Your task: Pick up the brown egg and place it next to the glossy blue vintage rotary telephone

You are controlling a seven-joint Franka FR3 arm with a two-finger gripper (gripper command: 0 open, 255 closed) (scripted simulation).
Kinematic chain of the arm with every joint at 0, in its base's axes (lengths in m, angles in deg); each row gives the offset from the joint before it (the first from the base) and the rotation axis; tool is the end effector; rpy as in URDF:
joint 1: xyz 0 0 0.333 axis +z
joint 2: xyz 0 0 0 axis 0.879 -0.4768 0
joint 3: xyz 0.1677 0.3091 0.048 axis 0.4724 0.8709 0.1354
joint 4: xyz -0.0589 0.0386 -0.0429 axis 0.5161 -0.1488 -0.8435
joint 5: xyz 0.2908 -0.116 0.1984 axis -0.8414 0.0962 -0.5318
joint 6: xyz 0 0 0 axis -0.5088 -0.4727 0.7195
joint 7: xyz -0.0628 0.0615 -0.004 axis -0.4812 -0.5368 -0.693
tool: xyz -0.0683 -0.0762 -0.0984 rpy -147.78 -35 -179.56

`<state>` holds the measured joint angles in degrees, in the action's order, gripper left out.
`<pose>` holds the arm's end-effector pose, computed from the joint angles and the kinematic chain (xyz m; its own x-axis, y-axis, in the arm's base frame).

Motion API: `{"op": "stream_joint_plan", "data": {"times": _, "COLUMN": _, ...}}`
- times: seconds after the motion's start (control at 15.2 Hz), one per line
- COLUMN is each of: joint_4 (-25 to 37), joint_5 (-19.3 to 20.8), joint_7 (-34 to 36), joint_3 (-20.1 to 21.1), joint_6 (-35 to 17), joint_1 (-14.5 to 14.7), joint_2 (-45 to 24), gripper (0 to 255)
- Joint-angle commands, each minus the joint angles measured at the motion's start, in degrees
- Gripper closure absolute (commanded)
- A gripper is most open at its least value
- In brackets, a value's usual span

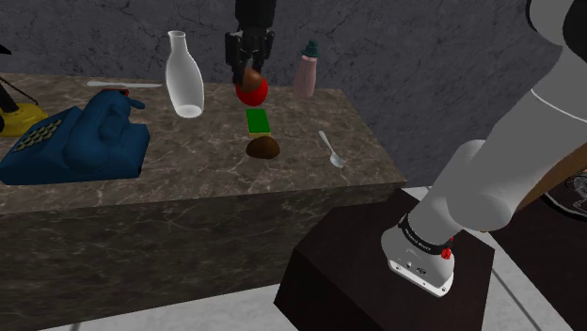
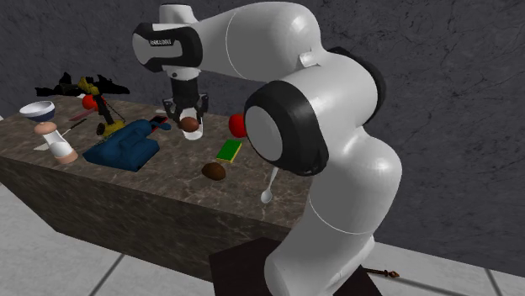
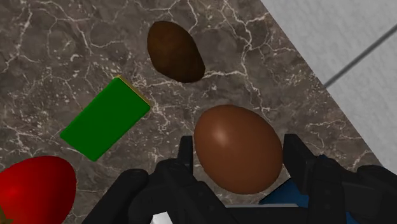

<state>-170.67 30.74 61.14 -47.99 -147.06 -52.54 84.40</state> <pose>0.4980 0.1899 0.5633 0.9734 0.2277 0.0262 0.2292 -0.9680 -0.1019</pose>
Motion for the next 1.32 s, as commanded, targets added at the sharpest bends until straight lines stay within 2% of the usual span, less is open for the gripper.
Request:
{"op": "stream_joint_plan", "data": {"times": 0.0, "joint_4": 5.87, "joint_5": 0.99, "joint_7": 1.47, "joint_3": 0.63, "joint_6": 0.78, "joint_1": 0.51, "joint_2": -5.0, "gripper": 255}}
{"op": "stream_joint_plan", "data": {"times": 0.26, "joint_4": 18.9, "joint_5": 3.27, "joint_7": 4.27, "joint_3": 1.49, "joint_6": 3.66, "joint_1": 2.17, "joint_2": -15.12, "gripper": 255}}
{"op": "stream_joint_plan", "data": {"times": 0.46, "joint_4": 31.67, "joint_5": 5.25, "joint_7": 6.22, "joint_3": 1.8, "joint_6": 7.44, "joint_1": 4.08, "joint_2": -24.12, "gripper": 255}}
{"op": "stream_joint_plan", "data": {"times": 1.25, "joint_4": 20.92, "joint_5": 4.92, "joint_7": 5.49, "joint_3": 1.61, "joint_6": -2.29, "joint_1": 3.68, "joint_2": -23.12, "gripper": 255}}
